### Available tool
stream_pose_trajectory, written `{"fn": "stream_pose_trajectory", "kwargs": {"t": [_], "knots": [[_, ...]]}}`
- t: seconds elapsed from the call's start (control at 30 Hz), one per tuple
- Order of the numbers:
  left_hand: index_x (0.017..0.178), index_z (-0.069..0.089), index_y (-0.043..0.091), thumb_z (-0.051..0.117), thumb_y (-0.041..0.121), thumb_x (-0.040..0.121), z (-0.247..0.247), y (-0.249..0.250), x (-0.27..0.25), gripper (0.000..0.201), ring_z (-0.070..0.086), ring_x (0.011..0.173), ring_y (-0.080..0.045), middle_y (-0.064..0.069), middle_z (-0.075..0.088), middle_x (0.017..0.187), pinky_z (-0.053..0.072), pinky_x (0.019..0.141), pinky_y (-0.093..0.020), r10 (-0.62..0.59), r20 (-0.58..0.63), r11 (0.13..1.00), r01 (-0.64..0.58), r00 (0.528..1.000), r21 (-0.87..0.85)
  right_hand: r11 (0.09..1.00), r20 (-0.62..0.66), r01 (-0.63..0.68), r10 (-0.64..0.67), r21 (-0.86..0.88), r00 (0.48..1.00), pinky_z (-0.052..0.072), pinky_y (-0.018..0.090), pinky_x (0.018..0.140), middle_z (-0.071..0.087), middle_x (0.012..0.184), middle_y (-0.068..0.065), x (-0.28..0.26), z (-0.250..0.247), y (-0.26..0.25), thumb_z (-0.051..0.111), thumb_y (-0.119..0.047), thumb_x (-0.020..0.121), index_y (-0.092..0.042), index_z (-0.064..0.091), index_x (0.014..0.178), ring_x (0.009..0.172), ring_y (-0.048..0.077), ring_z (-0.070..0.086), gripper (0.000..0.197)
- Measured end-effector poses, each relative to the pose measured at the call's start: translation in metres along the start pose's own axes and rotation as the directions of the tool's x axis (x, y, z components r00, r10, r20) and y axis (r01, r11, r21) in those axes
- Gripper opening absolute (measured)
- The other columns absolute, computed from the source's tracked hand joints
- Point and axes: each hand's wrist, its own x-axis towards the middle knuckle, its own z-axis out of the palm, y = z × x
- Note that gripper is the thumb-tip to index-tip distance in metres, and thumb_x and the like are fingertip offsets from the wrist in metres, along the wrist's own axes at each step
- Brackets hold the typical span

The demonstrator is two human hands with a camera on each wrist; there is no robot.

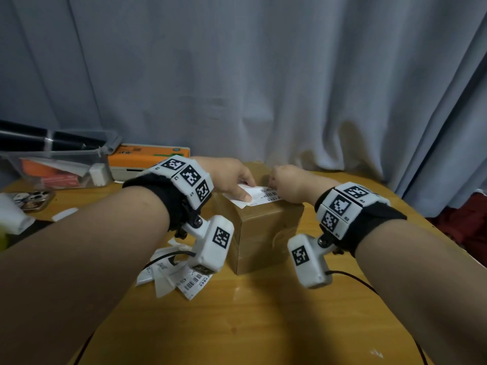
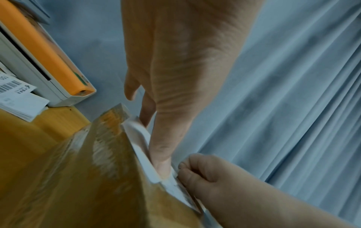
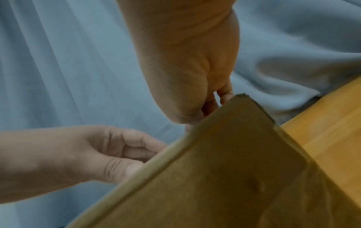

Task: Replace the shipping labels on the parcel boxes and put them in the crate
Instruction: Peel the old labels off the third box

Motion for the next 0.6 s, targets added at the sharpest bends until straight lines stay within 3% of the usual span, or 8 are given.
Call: {"fn": "stream_pose_trajectory", "kwargs": {"t": [0.07,0.13,0.2,0.3,0.43,0.53,0.6], "knots": [[0.132,0.052,0.02,0.063,0.031,0.088,0.002,-0.001,-0.001,0.047,0.054,0.114,-0.014,0.005,0.058,0.128,0.038,0.1,-0.027,0.0,-0.003,1.0,0.0,1.0,0.007,0.999,0.024,0.022,-0.021,-0.024,0.999,0.043,0.031,0.092,0.057,0.121,0.008,-0.007,-0.002,0.001,0.037,-0.011,0.098,-0.015,0.064,0.118,0.111,0.026,0.053,0.033],[0.132,0.051,0.021,0.062,0.031,0.089,0.003,-0.001,-0.001,0.046,0.053,0.114,-0.015,0.004,0.058,0.128,0.039,0.099,-0.027,-0.001,-0.007,1.0,0.001,1.0,0.021,0.999,-0.001,0.034,-0.034,-0.015,0.999,0.039,0.028,0.077,0.054,0.101,0.008,-0.013,-0.005,0.003,0.038,-0.011,0.098,-0.017,0.062,0.096,0.093,0.023,0.05,0.025],[0.134,0.049,0.02,0.06,0.03,0.09,0.004,0.001,-0.003,0.046,0.053,0.115,-0.017,0.002,0.057,0.129,0.039,0.099,-0.028,0.003,-0.014,0.998,-0.002,1.0,0.056,0.992,-0.092,0.03,-0.019,0.119,0.996,0.038,0.029,0.07,0.058,0.093,0.008,-0.02,-0.007,0.006,0.044,-0.011,0.095,-0.011,0.06,0.087,0.084,0.022,0.05,0.018],[0.137,0.044,0.021,0.058,0.033,0.091,0.008,0.004,-0.005,0.049,0.05,0.118,-0.02,0.0,0.052,0.133,0.04,0.1,-0.034,0.009,-0.044,0.987,-0.002,0.999,0.162,0.944,-0.239,0.051,0.03,0.326,0.971,0.047,0.033,0.08,0.067,0.096,0.008,-0.028,-0.006,0.015,0.055,-0.011,0.09,-0.006,0.065,0.096,0.089,0.023,0.059,0.012],[0.141,0.035,0.03,0.061,0.043,0.086,0.01,0.012,-0.014,0.063,0.044,0.117,-0.024,-0.002,0.045,0.125,0.037,0.098,-0.04,0.057,-0.239,0.928,0.036,0.969,0.371,0.897,-0.197,0.097,-0.011,0.432,0.98,0.046,0.025,0.087,0.069,0.107,0.009,-0.04,-0.003,0.021,0.058,-0.005,0.089,-0.007,0.053,0.123,0.1,0.021,0.06,0.035],[0.13,0.051,0.03,0.057,0.036,0.089,0.013,0.024,-0.02,0.042,0.041,0.116,-0.021,0.0,0.047,0.121,0.03,0.097,-0.036,0.164,-0.286,0.895,-0.02,0.944,0.445,0.911,-0.15,0.09,-0.031,0.402,0.988,0.039,0.016,0.088,0.061,0.124,0.006,-0.046,0.002,0.025,0.058,-0.006,0.09,-0.01,0.052,0.131,0.114,0.02,0.056,0.042],[0.123,0.06,0.027,0.051,0.027,0.094,0.015,0.03,-0.022,0.03,0.047,0.116,-0.02,0.001,0.054,0.119,0.032,0.097,-0.034,0.189,-0.281,0.925,-0.075,0.941,0.372,0.926,-0.109,0.066,-0.028,0.371,0.994,0.037,0.021,0.101,0.056,0.133,0.003,-0.048,0.007,0.027,0.056,-0.011,0.093,-0.013,0.055,0.132,0.123,0.018,0.051,0.039]]}}
